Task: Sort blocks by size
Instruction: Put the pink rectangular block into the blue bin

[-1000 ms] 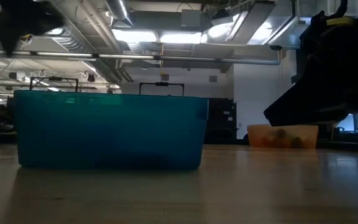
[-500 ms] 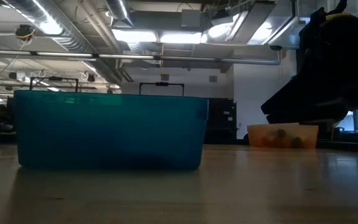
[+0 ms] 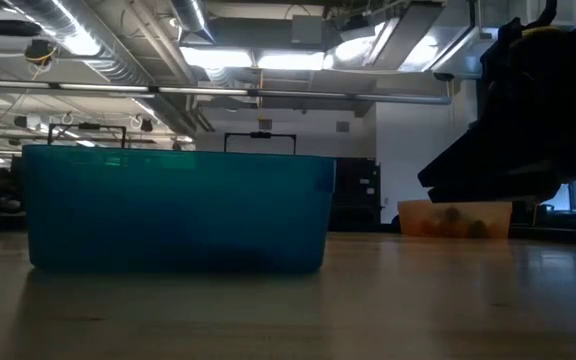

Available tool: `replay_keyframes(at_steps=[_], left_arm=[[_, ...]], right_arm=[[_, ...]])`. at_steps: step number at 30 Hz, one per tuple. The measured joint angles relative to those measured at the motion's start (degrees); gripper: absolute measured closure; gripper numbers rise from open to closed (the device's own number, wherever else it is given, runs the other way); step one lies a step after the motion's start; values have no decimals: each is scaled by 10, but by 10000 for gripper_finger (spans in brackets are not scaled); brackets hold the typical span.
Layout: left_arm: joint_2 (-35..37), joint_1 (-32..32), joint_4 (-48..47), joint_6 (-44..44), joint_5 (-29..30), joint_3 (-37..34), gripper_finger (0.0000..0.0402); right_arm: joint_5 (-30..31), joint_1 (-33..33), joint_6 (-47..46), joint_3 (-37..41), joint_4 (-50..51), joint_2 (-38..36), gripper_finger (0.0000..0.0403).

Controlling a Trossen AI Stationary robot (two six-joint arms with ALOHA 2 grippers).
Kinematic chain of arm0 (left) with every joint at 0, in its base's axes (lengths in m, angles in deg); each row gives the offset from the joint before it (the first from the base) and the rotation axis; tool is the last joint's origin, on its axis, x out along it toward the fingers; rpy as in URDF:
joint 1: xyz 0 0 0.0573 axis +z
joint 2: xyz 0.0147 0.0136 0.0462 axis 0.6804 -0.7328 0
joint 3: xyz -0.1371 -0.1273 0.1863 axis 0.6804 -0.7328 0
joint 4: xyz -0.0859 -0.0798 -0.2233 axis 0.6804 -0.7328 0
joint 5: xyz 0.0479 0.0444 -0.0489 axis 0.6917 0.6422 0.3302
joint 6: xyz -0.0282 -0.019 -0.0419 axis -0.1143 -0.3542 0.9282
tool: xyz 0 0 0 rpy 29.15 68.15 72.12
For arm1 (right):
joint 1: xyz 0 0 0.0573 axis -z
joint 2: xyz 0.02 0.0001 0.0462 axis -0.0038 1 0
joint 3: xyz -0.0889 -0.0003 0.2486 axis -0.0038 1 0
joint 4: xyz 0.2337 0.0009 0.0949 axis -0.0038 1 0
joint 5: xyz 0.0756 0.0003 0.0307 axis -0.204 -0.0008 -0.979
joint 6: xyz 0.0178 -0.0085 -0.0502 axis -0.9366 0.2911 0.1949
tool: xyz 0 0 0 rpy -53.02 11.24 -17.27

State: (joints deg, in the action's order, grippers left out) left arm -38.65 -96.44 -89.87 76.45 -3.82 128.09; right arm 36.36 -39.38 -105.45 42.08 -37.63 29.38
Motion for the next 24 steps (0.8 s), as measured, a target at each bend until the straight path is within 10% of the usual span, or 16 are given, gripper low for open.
replay_keyframes(at_steps=[12, 24], left_arm=[[-59, -6, 3, -12, 15, 2, 220], [-60, -6, -15, -81, 32, 15, 317]], right_arm=[[3, 0, 0, 0, -9, 0, 169], [4, 0, 0, 0, -13, 0, 169]])
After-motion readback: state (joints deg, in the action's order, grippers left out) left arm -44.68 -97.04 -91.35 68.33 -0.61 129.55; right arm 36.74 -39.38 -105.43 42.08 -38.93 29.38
